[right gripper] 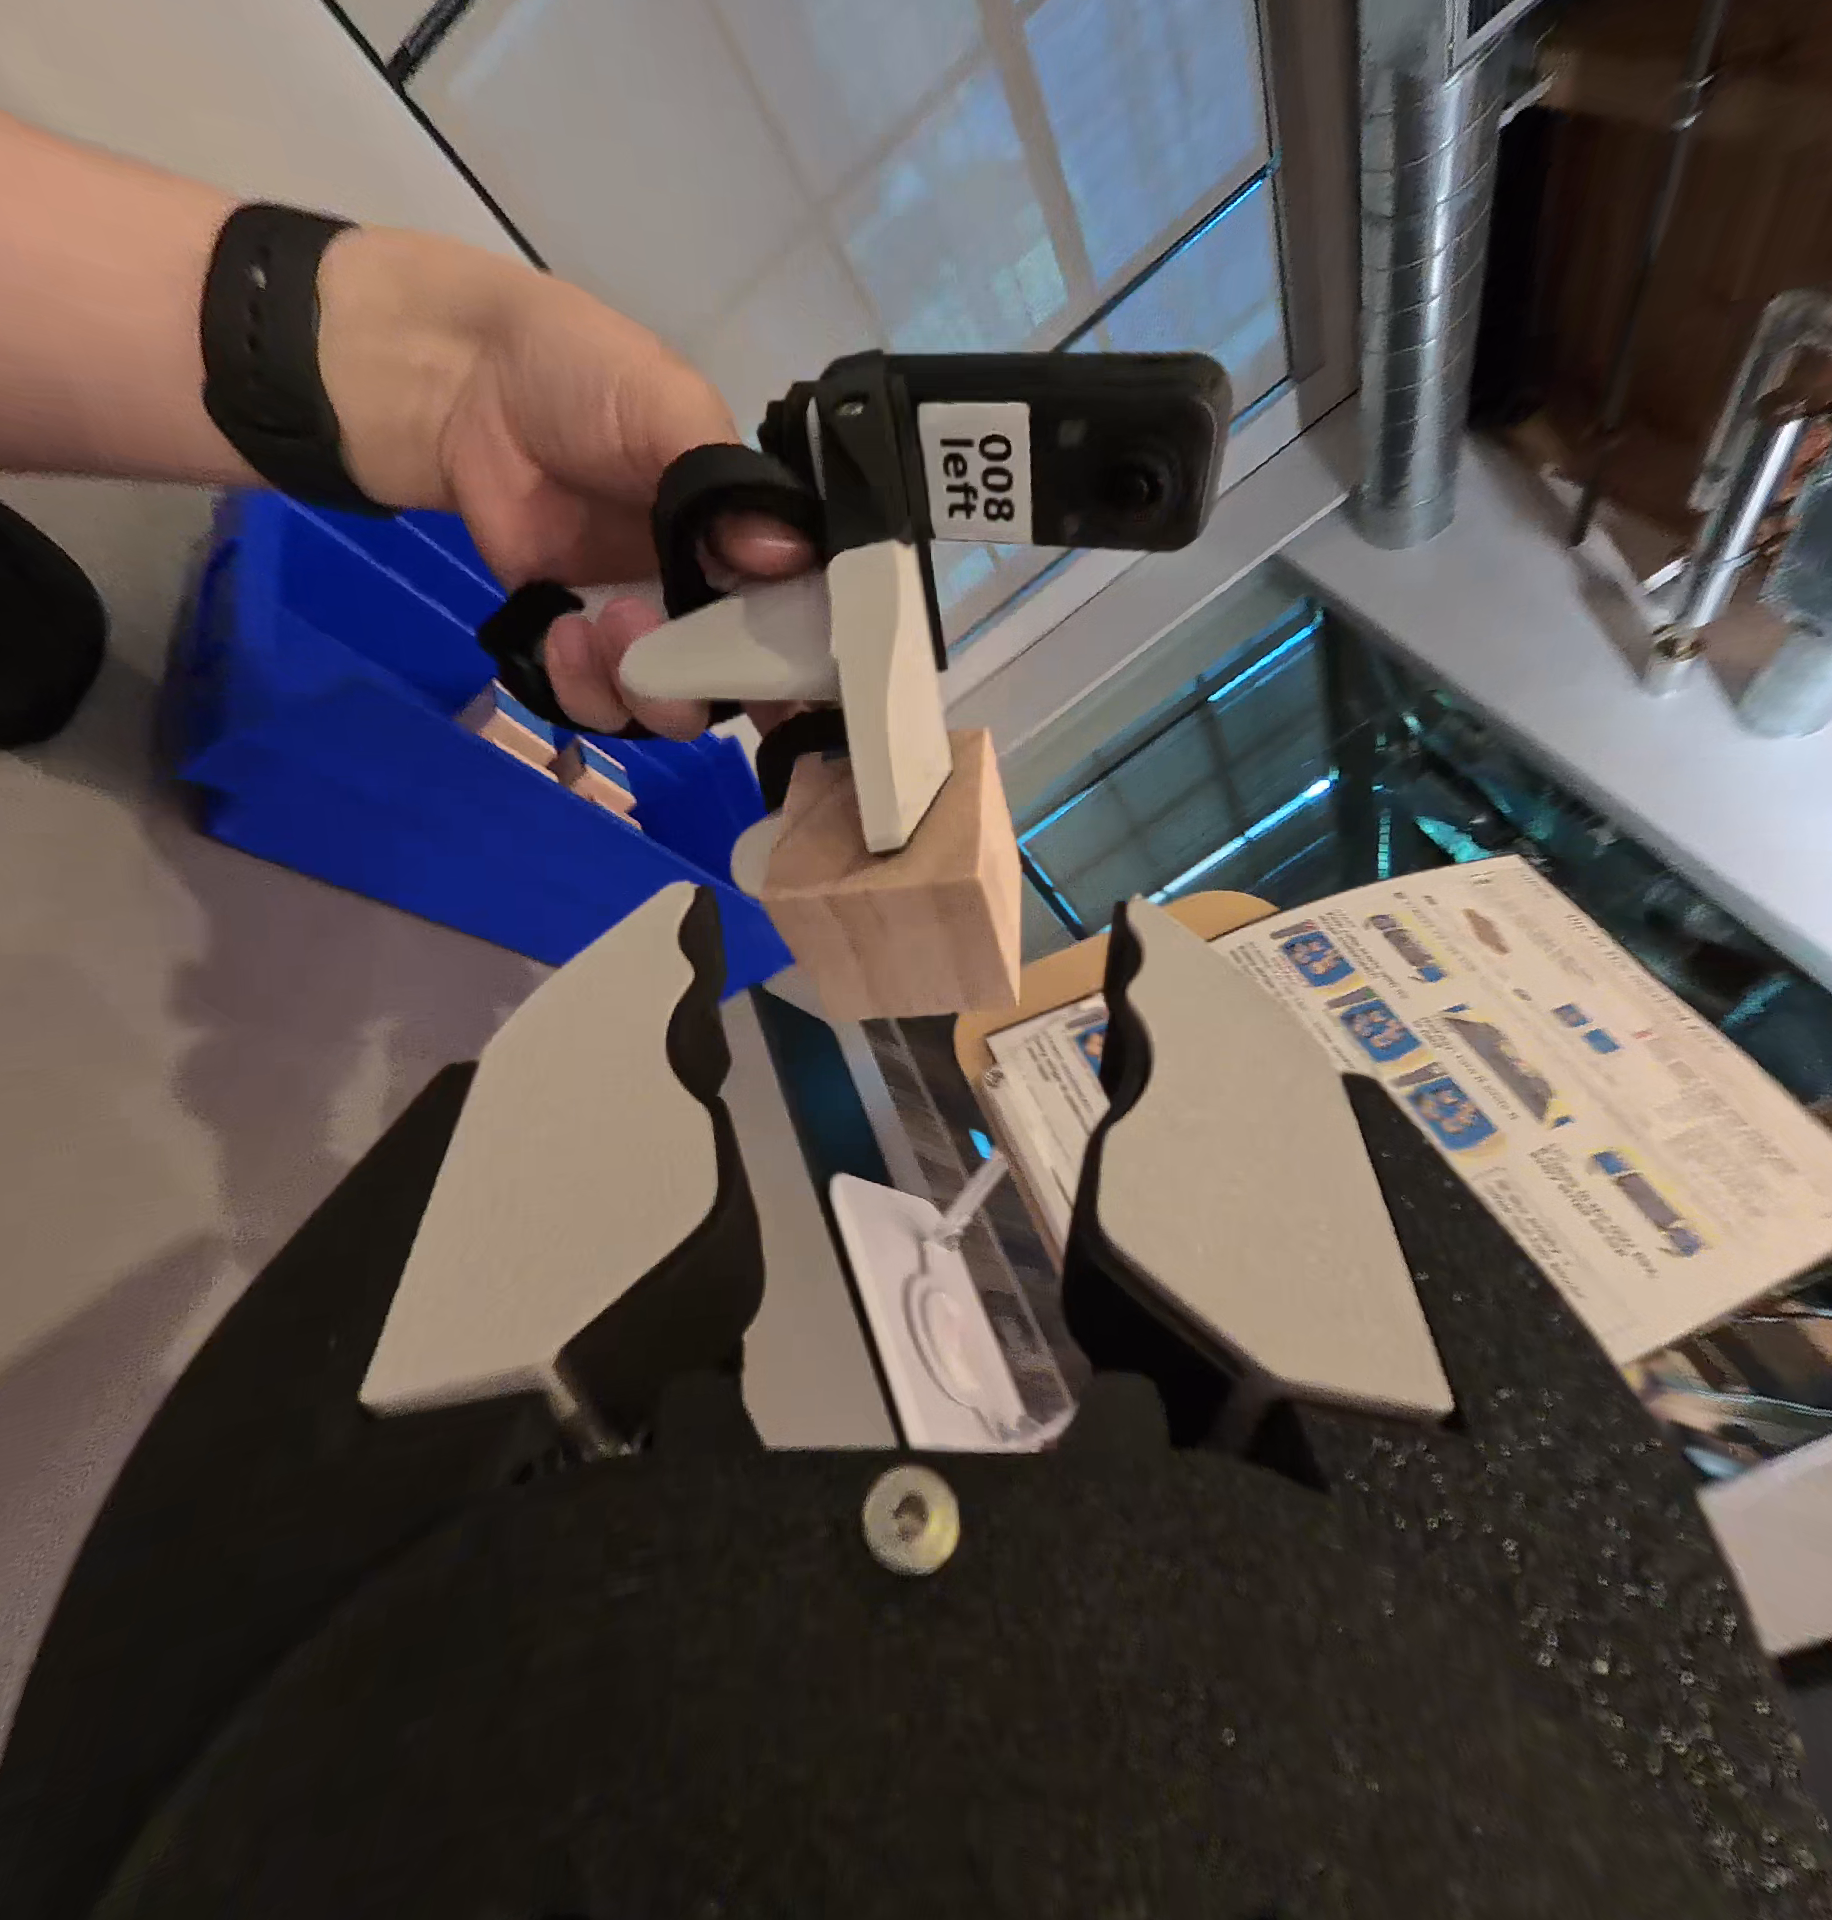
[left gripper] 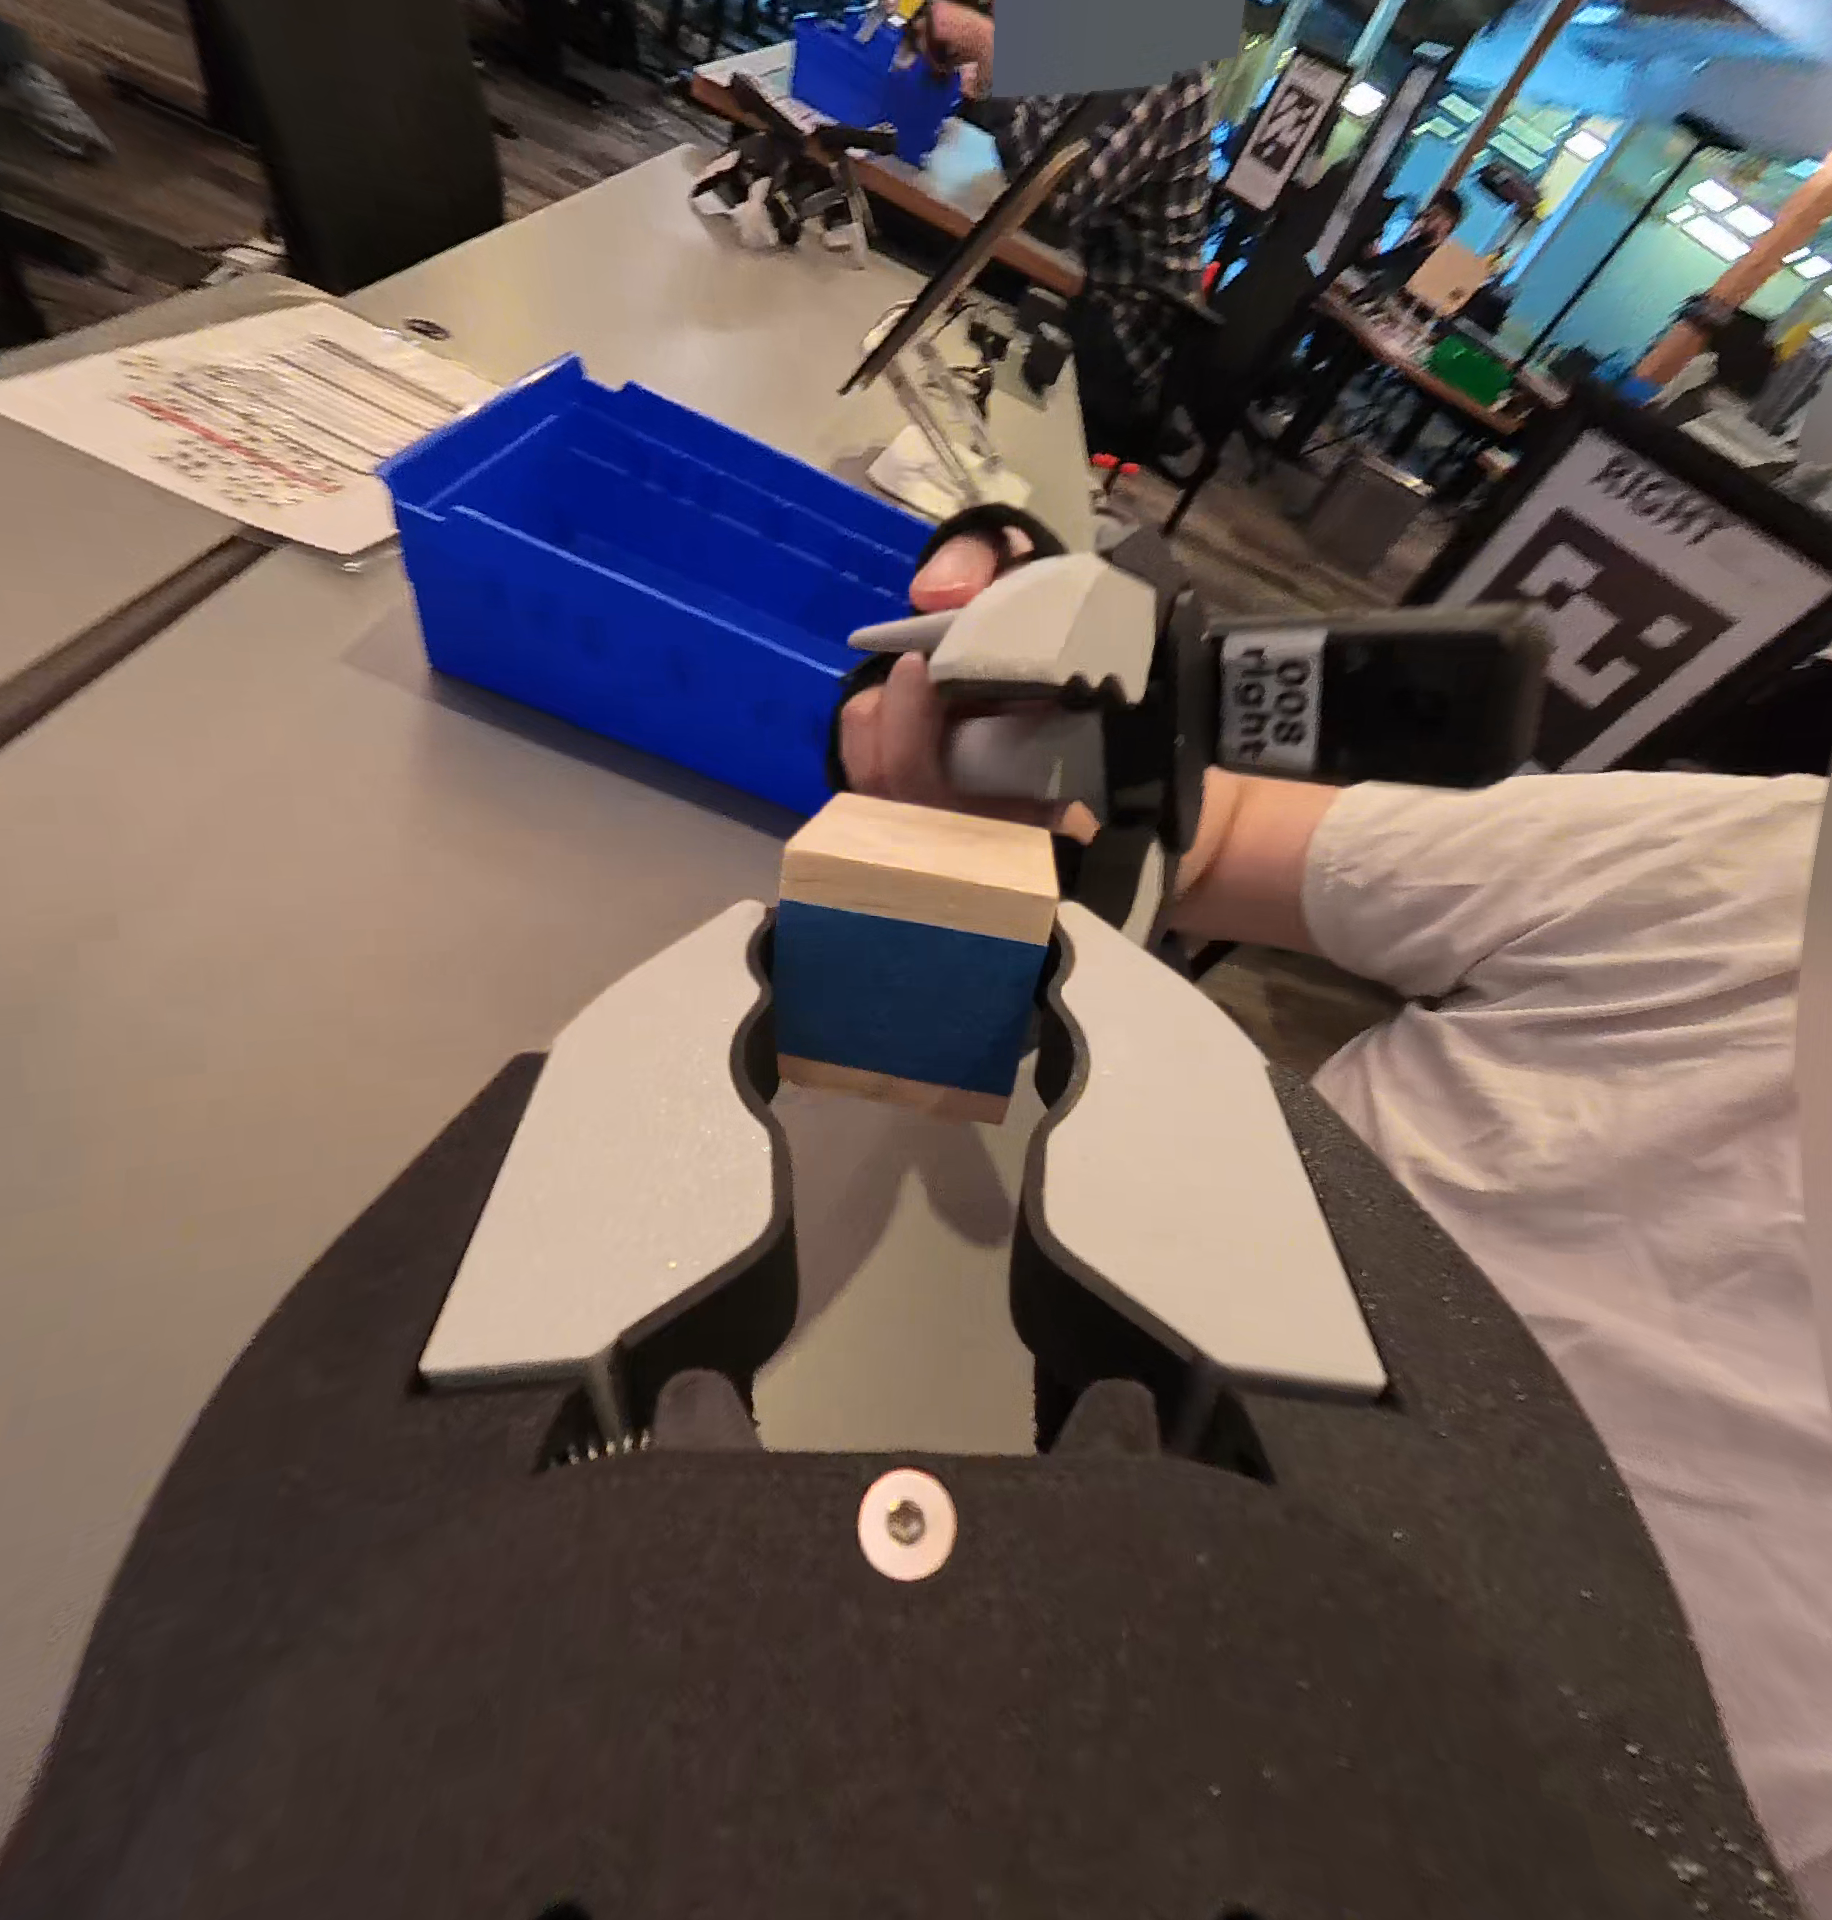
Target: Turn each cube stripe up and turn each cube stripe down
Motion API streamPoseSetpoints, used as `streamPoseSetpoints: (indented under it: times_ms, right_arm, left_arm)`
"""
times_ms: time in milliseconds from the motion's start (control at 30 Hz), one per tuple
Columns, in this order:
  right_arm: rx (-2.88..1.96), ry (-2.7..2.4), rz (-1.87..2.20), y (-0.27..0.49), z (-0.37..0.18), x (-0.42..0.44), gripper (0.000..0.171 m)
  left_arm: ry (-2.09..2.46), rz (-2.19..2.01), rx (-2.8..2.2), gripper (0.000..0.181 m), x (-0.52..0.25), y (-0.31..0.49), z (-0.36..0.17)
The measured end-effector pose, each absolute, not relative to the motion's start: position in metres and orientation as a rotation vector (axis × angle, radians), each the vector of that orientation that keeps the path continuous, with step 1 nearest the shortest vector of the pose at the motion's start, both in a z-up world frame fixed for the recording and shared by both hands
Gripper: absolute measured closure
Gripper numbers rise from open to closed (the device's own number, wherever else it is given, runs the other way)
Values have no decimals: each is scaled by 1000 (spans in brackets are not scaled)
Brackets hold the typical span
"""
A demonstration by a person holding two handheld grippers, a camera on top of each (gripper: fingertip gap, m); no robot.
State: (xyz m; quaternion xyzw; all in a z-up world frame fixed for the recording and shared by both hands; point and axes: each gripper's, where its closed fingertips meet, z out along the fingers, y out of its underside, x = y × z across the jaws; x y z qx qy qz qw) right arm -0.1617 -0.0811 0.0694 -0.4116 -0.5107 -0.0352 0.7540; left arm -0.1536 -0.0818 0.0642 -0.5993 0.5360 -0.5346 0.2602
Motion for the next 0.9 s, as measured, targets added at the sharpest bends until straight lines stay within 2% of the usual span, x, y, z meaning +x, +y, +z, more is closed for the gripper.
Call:
streamPoseSetpoints:
  times_ms: [267,467,533,600,667,767,833,900]
  right_arm:
    - [-872,-1161,-164,-81,58,-167,121]
    - [-827,-1158,-182,-88,64,-167,124]
    - [-809,-1164,-214,-90,71,-163,124]
    - [-796,-1158,-280,-89,86,-147,124]
    - [-812,-1102,-377,-84,116,-109,124]
    - [-1085,-868,-363,-61,159,0,124]
    - [-1513,-604,-190,-35,139,93,124]
    - [-1982,-269,-63,-25,74,178,124]
  left_arm:
    - [1511,-1544,-1612,135,-143,-100,58]
    - [1554,-1600,-1550,134,-144,-106,63]
    - [1565,-1635,-1523,120,-150,-107,69]
    - [1537,-1636,-1499,115,-159,-102,81]
    - [1491,-1578,-1453,113,-171,-94,95]
    - [1449,-1454,-1413,114,-189,-85,110]
    - [1435,-1412,-1400,118,-197,-83,116]
    - [1434,-1400,-1406,121,-198,-84,116]
